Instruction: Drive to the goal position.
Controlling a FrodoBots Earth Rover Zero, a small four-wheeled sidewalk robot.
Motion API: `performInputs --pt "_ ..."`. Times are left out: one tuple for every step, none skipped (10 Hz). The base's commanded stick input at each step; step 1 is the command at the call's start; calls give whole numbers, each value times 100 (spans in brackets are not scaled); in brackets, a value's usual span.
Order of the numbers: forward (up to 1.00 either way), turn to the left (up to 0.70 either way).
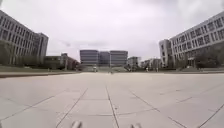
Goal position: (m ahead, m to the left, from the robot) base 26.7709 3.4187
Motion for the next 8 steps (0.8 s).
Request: performInputs --pt "70 0" --pt "70 0" --pt "70 0" --pt "70 0" --pt "70 0" --pt "70 0" --pt "70 0" --pt "70 0"
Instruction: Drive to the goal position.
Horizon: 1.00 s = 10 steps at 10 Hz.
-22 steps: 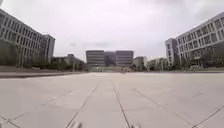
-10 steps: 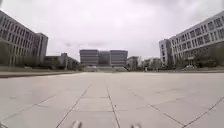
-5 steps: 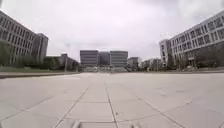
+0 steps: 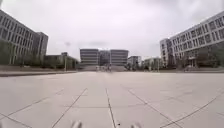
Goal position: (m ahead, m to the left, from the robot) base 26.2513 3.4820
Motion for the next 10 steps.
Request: performInputs --pt "70 0" --pt "70 0" --pt "70 0" --pt "70 0" --pt "70 0" --pt "70 0" --pt "70 0" --pt "70 0" --pt "70 0" --pt "70 0"
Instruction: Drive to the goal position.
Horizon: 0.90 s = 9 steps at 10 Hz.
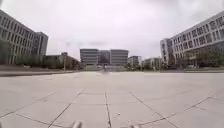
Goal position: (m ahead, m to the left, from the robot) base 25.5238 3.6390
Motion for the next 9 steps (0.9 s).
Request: performInputs --pt "70 0" --pt "70 0" --pt "70 0" --pt "70 0" --pt "70 0" --pt "70 0" --pt "70 0" --pt "70 0" --pt "70 0"
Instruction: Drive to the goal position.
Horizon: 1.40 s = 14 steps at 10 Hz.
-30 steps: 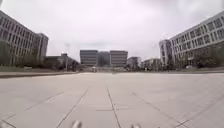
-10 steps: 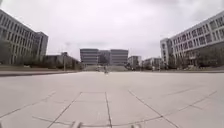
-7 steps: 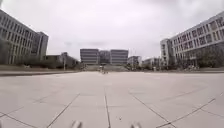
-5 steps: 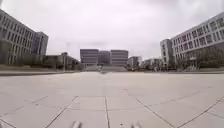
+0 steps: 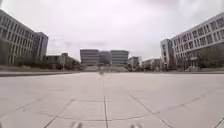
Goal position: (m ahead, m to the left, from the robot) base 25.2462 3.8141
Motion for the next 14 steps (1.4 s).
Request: performInputs --pt "70 0" --pt "70 0" --pt "70 0" --pt "70 0" --pt "70 0" --pt "70 0" --pt "70 0" --pt "70 0" --pt "70 0" --pt "70 0" --pt "70 0" --pt "70 0" --pt "70 0" --pt "70 0"
